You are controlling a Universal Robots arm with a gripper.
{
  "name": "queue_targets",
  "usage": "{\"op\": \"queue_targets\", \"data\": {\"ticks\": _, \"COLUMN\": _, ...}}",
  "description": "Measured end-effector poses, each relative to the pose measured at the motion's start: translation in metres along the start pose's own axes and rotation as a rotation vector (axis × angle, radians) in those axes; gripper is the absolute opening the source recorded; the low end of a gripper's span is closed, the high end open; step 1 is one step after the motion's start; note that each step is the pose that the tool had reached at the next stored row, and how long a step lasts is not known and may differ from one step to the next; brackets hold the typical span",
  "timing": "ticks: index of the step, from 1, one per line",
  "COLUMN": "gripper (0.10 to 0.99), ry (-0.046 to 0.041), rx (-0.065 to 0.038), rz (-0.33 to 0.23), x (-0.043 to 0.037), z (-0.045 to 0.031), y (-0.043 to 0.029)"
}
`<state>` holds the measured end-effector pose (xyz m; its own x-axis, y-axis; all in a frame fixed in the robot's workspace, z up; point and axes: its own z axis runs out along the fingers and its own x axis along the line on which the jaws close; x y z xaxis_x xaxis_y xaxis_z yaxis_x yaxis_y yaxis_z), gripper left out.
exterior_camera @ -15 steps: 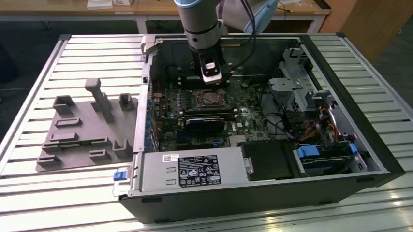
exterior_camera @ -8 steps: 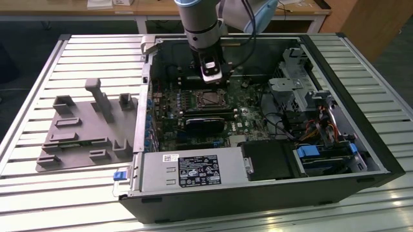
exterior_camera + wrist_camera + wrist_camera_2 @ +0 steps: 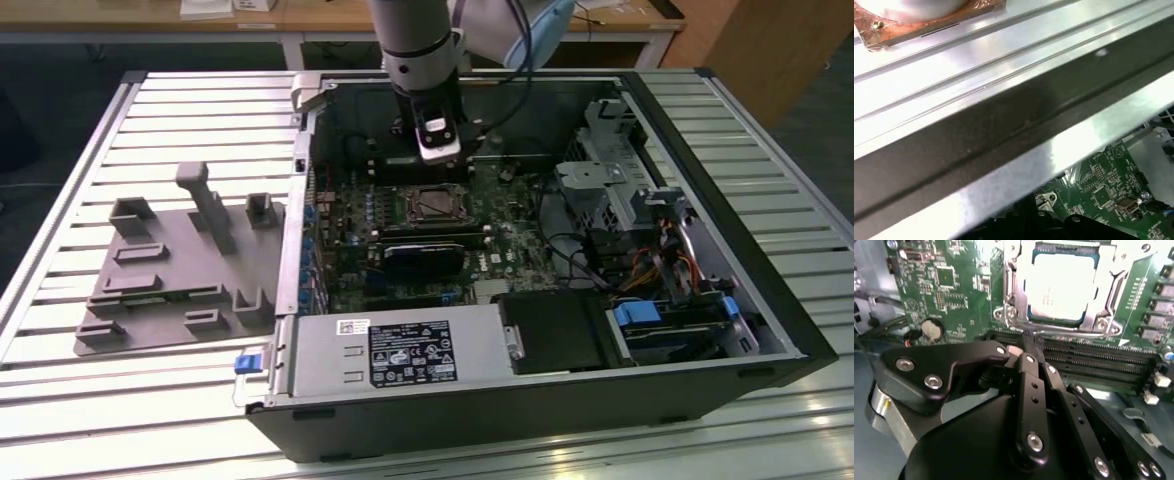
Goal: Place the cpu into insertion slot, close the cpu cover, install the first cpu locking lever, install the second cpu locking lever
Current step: 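Install the first cpu locking lever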
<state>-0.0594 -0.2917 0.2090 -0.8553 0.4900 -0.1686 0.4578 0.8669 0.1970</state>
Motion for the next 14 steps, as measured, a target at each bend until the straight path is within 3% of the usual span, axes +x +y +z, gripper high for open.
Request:
{"op": "queue_targets", "data": {"ticks": 10, "gripper": 0.102, "ry": 0.0003, "rx": 0.0, "rz": 0.0, "x": -0.0004, "z": -0.0023, "y": 0.0005}}
{"op": "queue_targets", "data": {"ticks": 12, "gripper": 0.102, "ry": 0.0035, "rx": 0.006, "rz": 0.0, "x": -0.0005, "z": -0.0023, "y": 0.0005}}
{"op": "queue_targets", "data": {"ticks": 14, "gripper": 0.102, "ry": 0.0097, "rx": 0.022, "rz": -0.002, "x": -0.0008, "z": -0.002, "y": 0.0007}}
